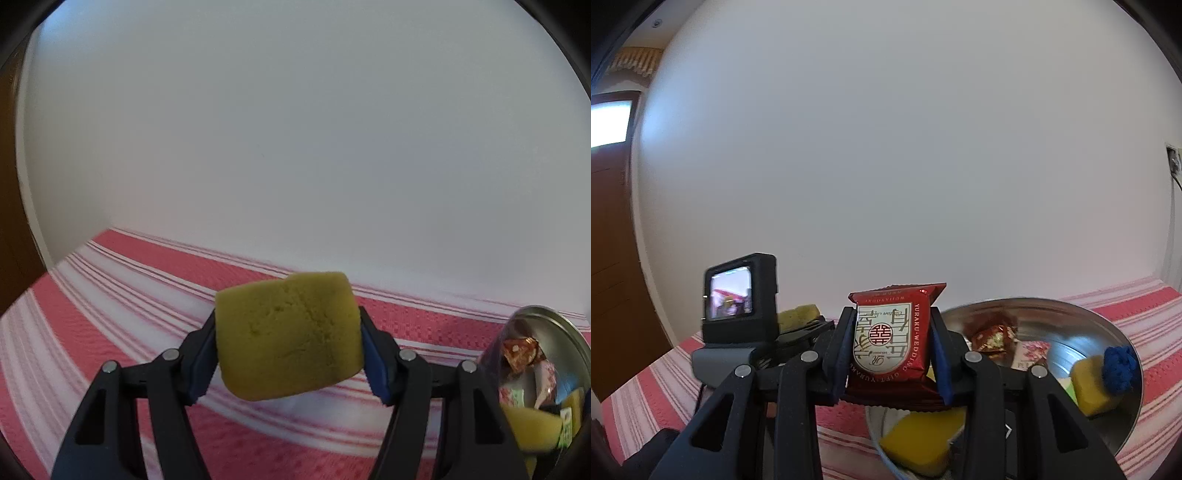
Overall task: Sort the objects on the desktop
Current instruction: 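Grasp the yellow sponge with the left gripper while the right gripper holds the red packet, then carry the yellow sponge and red packet over the tin with both grippers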
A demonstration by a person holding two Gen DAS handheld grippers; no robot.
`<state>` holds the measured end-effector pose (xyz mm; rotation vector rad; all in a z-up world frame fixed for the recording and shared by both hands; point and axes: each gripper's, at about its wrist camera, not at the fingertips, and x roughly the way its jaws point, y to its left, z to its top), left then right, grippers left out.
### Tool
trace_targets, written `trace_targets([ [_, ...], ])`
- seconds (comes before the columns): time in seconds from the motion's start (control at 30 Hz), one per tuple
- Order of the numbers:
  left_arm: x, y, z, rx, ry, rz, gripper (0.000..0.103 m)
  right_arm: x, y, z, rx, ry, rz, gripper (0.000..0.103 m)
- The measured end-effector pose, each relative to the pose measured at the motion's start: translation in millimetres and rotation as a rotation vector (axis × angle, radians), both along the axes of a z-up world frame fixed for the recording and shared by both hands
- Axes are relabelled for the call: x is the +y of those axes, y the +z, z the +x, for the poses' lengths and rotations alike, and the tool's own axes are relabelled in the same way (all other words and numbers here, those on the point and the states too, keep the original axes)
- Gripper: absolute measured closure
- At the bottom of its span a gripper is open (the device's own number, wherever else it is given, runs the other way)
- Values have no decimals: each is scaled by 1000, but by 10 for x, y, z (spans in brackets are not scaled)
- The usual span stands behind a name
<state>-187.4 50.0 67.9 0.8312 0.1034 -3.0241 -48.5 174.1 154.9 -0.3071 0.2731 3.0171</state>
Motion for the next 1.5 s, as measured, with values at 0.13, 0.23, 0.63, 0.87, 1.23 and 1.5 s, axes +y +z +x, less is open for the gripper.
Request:
trace_targets([
  [0.13,-183,55,336,43,15,2,36,-61,-21,12,16,33,10,62],
  [0.23,-324,55,525,63,41,13,36,-128,-55,17,27,55,31,62],
  [0.63,-206,3,956,115,43,-10,36,-103,-241,-102,6,34,103,62],
  [0.87,-209,9,1067,125,33,-16,36,-77,-252,27,-10,14,127,62],
  [1.23,-164,-3,1164,147,16,-36,36,-98,-223,323,-24,4,151,62],
  [1.5,-143,2,1198,164,10,-50,36,-44,-192,549,-2,-19,183,62],
])
